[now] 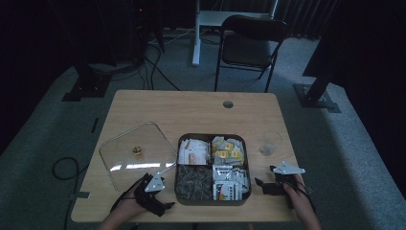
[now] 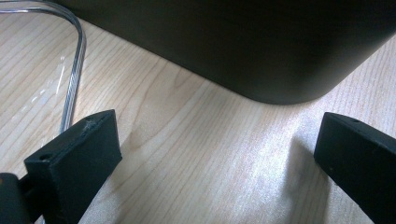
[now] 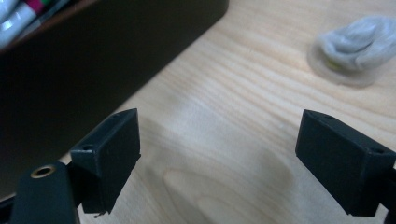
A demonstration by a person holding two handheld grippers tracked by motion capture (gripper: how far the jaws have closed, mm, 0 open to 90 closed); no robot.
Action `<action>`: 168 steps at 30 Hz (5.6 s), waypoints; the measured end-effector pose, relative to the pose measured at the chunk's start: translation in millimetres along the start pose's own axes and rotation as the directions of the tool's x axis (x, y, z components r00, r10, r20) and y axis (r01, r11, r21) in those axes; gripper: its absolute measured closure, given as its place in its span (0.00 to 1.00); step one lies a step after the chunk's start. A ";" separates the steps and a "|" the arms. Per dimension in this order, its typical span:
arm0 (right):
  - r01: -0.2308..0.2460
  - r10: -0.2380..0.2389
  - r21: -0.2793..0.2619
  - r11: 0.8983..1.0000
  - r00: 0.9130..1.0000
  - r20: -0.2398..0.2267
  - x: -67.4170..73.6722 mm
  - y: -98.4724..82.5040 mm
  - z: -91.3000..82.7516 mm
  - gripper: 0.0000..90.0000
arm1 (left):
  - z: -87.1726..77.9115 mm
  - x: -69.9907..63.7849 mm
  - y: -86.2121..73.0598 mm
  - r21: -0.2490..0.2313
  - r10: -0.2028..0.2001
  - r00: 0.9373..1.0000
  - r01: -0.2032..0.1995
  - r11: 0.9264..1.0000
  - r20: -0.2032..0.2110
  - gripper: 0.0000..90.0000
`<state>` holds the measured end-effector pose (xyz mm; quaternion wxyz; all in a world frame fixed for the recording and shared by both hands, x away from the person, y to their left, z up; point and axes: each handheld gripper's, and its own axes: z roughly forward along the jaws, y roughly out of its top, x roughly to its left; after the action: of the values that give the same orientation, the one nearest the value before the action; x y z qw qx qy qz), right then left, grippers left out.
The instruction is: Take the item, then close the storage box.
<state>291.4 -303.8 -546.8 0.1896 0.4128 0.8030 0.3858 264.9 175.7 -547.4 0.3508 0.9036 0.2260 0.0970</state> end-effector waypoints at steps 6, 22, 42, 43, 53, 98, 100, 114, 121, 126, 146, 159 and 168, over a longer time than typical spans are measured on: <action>0.040 -0.040 0.039 0.998 0.999 0.007 3.6 -0.9 3.4 0.15 | 0.0 0.0 0.0 0.000 0.000 1.000 0.000 1.000 0.000 0.01; 0.043 -0.040 0.076 0.996 0.999 -0.037 5.0 1.9 8.9 0.14 | -0.1 0.1 0.2 0.000 0.000 1.000 0.000 1.000 0.001 0.00; 0.041 -0.039 0.076 0.996 0.999 -0.033 5.3 1.7 8.7 0.14 | -3.1 -1.6 -1.8 0.011 -0.004 1.000 0.004 1.000 -0.003 0.00; 0.041 -0.038 0.076 0.996 0.999 -0.033 5.4 1.7 8.7 0.14 | -3.6 -1.6 -1.8 0.014 -0.006 1.000 0.006 1.000 -0.006 0.00; 0.041 -0.039 0.076 0.996 0.999 -0.034 5.3 1.8 8.7 0.14 | -9.5 -0.9 -1.4 0.010 -0.023 1.000 0.023 1.000 -0.005 0.01; 0.041 -0.038 0.076 0.996 0.999 -0.033 5.3 1.6 8.7 0.14 | -34.6 34.1 -8.3 -0.090 -0.218 0.953 0.203 0.975 -0.212 0.01; 0.041 -0.038 0.076 0.996 0.999 -0.033 5.4 1.6 8.7 0.14 | -35.6 38.5 -9.5 -0.097 -0.236 0.944 0.219 0.971 -0.229 0.01; 0.042 -0.039 0.076 0.996 0.999 -0.034 5.3 1.6 8.7 0.14 | -34.2 54.2 -11.0 -0.101 -0.285 0.906 0.267 0.958 -0.312 0.01; 0.040 -0.037 0.078 0.996 0.999 -0.033 5.4 1.7 8.6 0.14 | -34.1 61.4 -9.6 -0.119 -0.321 0.876 0.298 0.947 -0.360 0.01; 0.041 -0.039 0.077 0.996 0.999 -0.033 5.3 1.7 8.6 0.14 | -32.5 66.4 -9.0 -0.121 -0.326 0.866 0.303 0.945 -0.380 0.01; 0.042 -0.039 0.077 0.996 0.999 -0.033 5.4 1.7 8.6 0.14 | -27.7 88.6 -2.2 -0.143 -0.385 0.807 0.360 0.922 -0.447 0.04; 0.042 -0.039 0.077 0.996 0.999 -0.033 5.4 1.7 8.6 0.14 | -28.7 104.7 -3.5 -0.187 -0.442 0.747 0.405 0.895 -0.497 0.23; 0.042 -0.039 0.076 0.996 0.999 -0.033 5.4 1.6 8.6 0.14 | -26.6 113.8 -4.0 -0.176 -0.455 0.728 0.429 0.886 -0.513 0.36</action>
<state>294.5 -294.9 -550.9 0.1685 0.3973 0.8284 0.3571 354.7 248.3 -528.7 0.3058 0.7506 0.5217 0.2665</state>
